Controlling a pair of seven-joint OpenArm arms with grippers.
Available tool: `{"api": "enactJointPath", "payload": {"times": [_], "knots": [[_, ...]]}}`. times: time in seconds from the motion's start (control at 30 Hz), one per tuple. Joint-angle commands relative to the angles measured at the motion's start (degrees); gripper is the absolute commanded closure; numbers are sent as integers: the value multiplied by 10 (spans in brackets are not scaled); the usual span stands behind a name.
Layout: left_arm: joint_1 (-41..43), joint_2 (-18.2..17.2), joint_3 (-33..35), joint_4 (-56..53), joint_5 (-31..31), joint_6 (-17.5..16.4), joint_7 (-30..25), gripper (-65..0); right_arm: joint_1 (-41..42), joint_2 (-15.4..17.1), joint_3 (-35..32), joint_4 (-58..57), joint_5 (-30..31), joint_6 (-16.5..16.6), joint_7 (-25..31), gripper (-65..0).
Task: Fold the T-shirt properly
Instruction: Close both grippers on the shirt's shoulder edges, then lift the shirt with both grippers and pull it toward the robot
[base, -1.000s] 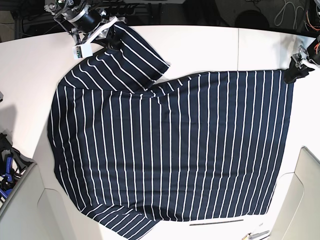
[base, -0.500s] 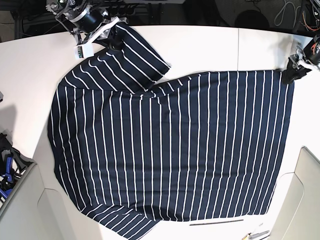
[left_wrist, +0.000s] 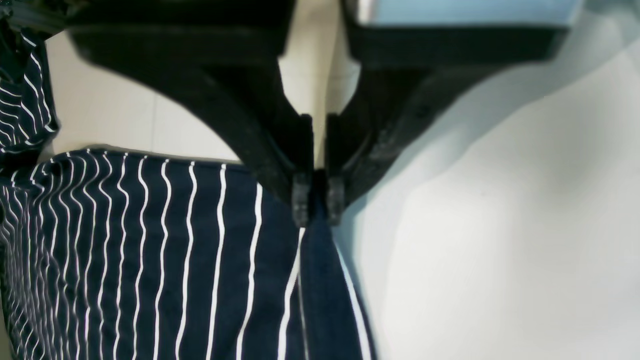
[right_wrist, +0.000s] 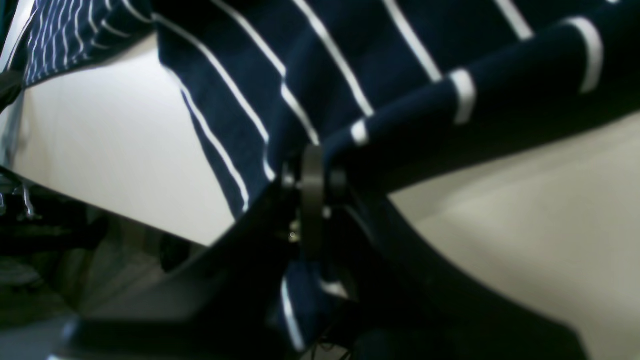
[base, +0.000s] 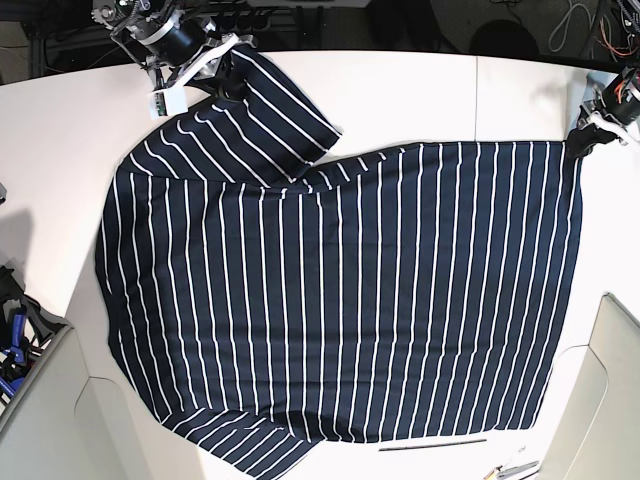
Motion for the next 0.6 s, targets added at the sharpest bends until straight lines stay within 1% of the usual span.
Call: {"api": "enactJointPath", "payload": {"times": [0.0, 0.07, 0.2, 0.3, 0.37, 0.47, 0.57], "knots": [[0, -13, -4, 13, 1, -11, -12, 0, -1, 1, 2, 11, 5, 13, 10, 0], [0, -13, -4, 20, 16, -11, -12, 0, -1, 1, 1, 11, 5, 13, 10, 0], [0, -13, -4, 22, 16, -11, -12, 0, -1, 1, 2, 12, 5, 16, 10, 0], [0, -13, -7, 24, 15, -11, -12, 0, -1, 1, 2, 21, 5, 36, 9, 0], [0, -13, -15, 28, 3, -11, -12, 0, -1, 1, 2, 31, 5, 43, 9, 0], [0, -13, -38, 39, -15, -11, -12, 0, -2, 1, 9, 52, 5, 43, 8, 0], [0, -13, -62, 52, -29, -11, -3, 0, -4, 1, 25, 84, 5, 43, -11, 0]]}}
